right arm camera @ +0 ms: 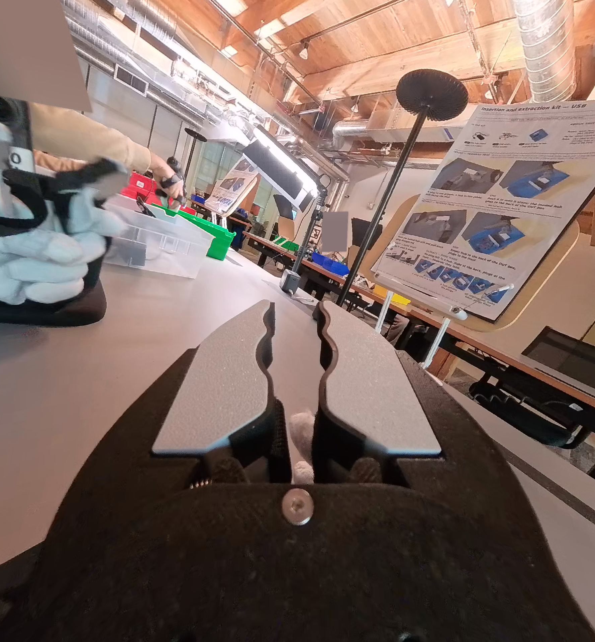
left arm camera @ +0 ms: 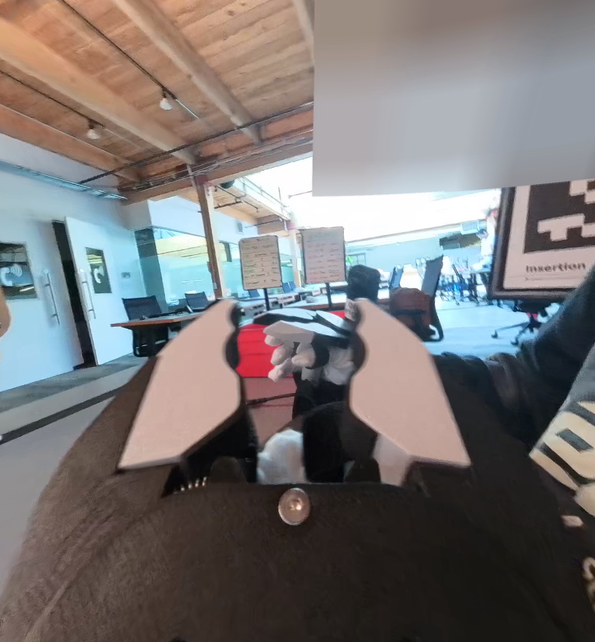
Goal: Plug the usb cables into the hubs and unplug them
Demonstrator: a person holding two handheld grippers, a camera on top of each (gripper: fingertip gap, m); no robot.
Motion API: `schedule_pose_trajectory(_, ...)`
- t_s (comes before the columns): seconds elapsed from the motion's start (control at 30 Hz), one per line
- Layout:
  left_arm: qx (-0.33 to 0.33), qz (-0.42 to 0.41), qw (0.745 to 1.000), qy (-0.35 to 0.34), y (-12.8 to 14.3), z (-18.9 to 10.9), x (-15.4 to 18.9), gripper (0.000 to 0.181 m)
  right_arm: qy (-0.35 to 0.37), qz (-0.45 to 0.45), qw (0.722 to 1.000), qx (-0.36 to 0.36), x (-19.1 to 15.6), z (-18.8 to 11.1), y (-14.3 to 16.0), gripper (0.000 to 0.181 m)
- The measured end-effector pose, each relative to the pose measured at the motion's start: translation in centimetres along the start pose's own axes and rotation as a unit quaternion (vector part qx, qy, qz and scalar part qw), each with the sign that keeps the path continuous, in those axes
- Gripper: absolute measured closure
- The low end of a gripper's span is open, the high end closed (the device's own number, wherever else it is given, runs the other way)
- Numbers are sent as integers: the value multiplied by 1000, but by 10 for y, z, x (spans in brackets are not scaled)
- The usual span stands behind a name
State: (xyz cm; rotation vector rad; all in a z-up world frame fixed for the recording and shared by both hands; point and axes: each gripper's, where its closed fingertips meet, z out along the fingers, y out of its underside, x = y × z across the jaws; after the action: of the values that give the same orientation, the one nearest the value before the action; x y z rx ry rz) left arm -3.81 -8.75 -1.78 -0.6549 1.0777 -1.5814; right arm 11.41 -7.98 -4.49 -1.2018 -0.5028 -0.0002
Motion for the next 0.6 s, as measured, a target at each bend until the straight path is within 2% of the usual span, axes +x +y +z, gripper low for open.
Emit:
schedule_pose_trajectory(0.07,32,1,998,-47,-5,0,-14,56,0,0,1000,0,0,0,0,159)
schedule_pose_trajectory(0.1,40,1,997,-63,-6,0,-18,48,0,0,1000,0,0,0,0,159)
schedule_pose_trajectory(0.17,25,7,999,-33,-3,1,-9,53,0,0,1000,0,0,0,0,159)
schedule_pose_trajectory(0.23,10,9,998,63,-3,-1,19,126,0,0,1000,0,0,0,0,159)
schedule_pose_trajectory(0.27,-3,-3,998,65,-2,-1,19,136,0,0,1000,0,0,0,0,159)
schedule_pose_trajectory(0.3,-15,-4,999,49,2,0,14,139,0,0,1000,0,0,0,0,159)
schedule_pose_trajectory(0.33,-22,-5,999,28,5,0,8,136,0,0,1000,0,0,0,0,159)
schedule_pose_trajectory(0.37,-24,-6,1000,10,5,-1,3,125,0,0,1000,0,0,0,0,159)
schedule_pose_trajectory(0.47,-26,-5,999,-41,-2,-3,-12,75,1,2,1000,2,1,0,0,159)
schedule_pose_trajectory(0.53,-49,-19,995,-89,-8,-7,-29,55,1,3,1000,1,1,0,0,158)
schedule_pose_trajectory(0.6,-54,-11,987,-148,-25,-16,-48,49,1,2,1000,1,1,0,0,158)
